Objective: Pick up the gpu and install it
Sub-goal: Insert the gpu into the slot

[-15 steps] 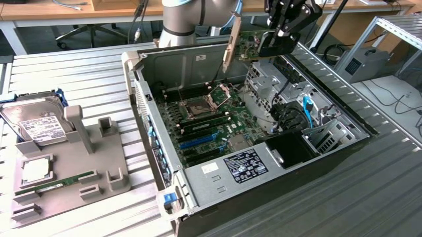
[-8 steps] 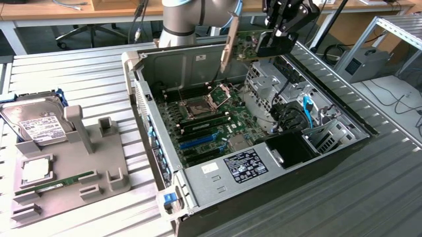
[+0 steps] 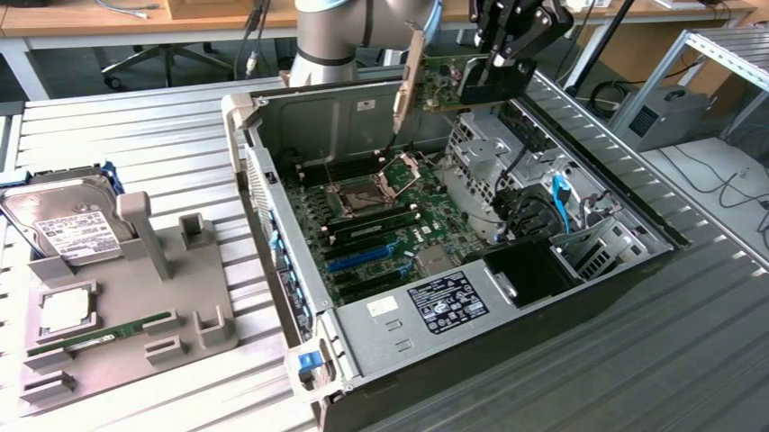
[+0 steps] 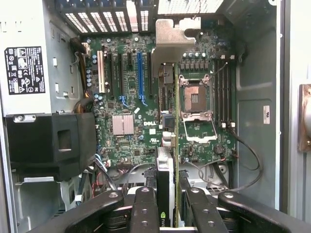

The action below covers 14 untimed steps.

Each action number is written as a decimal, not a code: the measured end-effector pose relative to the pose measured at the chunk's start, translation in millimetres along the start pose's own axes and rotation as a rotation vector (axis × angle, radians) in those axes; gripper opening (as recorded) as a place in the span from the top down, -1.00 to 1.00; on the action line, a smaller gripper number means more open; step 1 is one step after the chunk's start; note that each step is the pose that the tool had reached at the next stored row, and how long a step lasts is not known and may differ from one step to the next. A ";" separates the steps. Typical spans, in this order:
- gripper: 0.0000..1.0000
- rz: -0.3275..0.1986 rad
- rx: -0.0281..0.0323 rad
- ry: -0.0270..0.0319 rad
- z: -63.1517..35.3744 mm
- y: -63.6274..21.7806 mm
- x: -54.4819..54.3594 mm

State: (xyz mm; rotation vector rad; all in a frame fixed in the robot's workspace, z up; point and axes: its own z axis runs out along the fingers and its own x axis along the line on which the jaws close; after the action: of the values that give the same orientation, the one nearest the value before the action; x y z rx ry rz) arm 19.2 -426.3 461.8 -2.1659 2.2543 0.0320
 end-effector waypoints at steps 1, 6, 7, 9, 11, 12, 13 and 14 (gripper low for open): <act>0.45 0.000 0.0000 0.0000 0.0 1.4 0.0; 0.45 0.000 0.0000 0.0000 0.0 6.7 -0.2; 0.45 0.000 0.0000 0.0000 0.0 8.8 -0.2; 0.45 0.000 0.0000 0.0000 0.1 12.7 -0.3; 0.45 0.000 0.0000 0.0001 0.1 15.8 -0.4; 0.45 0.000 0.0000 0.0001 0.1 16.8 -0.4; 0.45 0.000 0.0000 0.0000 0.1 17.8 -0.4; 0.45 0.000 0.0000 0.0000 0.1 18.8 -0.5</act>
State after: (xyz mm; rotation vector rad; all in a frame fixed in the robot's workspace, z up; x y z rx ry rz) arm 0.4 -425.0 461.8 -2.1660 2.2544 0.0320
